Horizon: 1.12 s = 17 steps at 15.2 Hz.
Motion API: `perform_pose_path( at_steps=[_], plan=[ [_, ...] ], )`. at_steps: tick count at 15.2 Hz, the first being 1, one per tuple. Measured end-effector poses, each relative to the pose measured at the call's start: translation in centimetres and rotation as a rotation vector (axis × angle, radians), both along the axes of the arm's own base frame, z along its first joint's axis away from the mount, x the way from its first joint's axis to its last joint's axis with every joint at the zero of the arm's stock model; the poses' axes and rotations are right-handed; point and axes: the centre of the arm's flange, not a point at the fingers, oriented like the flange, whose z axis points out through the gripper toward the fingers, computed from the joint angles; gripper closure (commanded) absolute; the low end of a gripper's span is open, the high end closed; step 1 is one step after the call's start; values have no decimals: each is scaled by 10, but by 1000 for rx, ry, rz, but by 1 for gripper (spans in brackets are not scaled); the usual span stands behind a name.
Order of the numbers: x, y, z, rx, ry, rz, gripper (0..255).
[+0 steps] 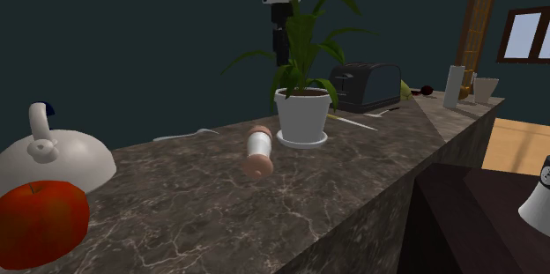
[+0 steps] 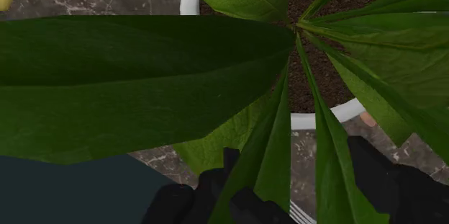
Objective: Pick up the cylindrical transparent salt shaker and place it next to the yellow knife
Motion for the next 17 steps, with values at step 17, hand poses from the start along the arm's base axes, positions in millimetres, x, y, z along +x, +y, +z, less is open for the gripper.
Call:
perform_pose_path(
  at_steps=[17],
  plan=[
    [-33,218,-73,-251,13,300,0]
  ],
)
